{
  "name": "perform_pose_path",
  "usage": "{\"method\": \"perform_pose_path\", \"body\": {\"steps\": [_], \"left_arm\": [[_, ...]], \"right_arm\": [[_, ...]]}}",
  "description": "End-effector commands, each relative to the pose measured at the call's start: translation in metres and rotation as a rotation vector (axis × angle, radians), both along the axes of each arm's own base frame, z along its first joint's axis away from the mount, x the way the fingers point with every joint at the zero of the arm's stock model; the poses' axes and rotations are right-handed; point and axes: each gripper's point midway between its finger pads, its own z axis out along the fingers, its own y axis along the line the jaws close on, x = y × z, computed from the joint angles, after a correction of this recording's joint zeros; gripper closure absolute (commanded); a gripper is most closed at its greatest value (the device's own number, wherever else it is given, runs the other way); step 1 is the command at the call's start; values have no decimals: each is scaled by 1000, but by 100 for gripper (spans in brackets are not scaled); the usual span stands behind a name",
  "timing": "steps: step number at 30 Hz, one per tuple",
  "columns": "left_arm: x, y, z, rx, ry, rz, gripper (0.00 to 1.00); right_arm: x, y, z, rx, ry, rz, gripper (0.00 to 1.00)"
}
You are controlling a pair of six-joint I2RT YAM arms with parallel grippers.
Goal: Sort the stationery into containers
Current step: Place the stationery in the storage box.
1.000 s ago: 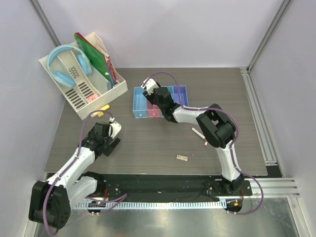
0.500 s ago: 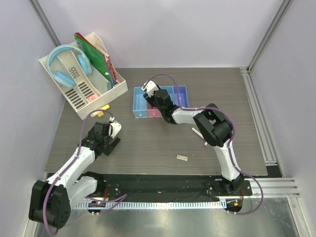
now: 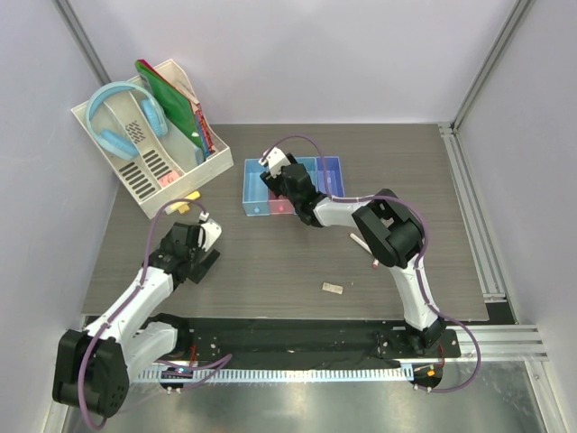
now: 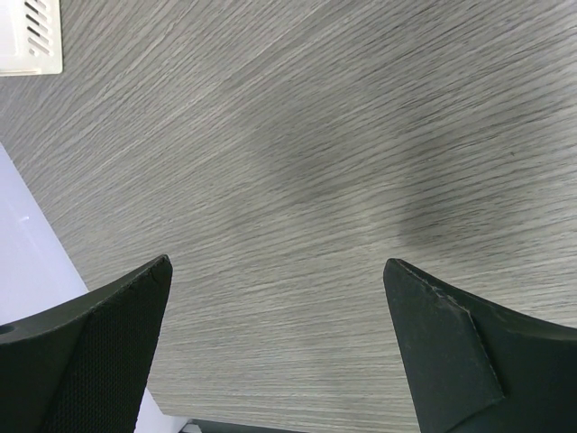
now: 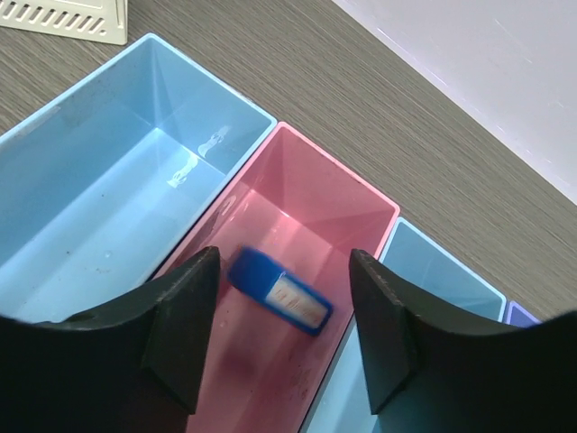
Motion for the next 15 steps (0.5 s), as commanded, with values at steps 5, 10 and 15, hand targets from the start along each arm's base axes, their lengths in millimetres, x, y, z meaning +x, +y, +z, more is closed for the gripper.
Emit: {"method": "perform_pose_path", "body": {"steps": [5,10,15], "left_arm": [[15,-2,17,-10,-53,-2,0],[23,0,27,4,-85,-10,0],[44,8,47,-25,-133,17,0]], "right_arm": [[8,0,37,52,-67,-30,30],[5,-12,75,26,-115,-51,29],[-7,-38,152,-21,-161,-87,27]]}}
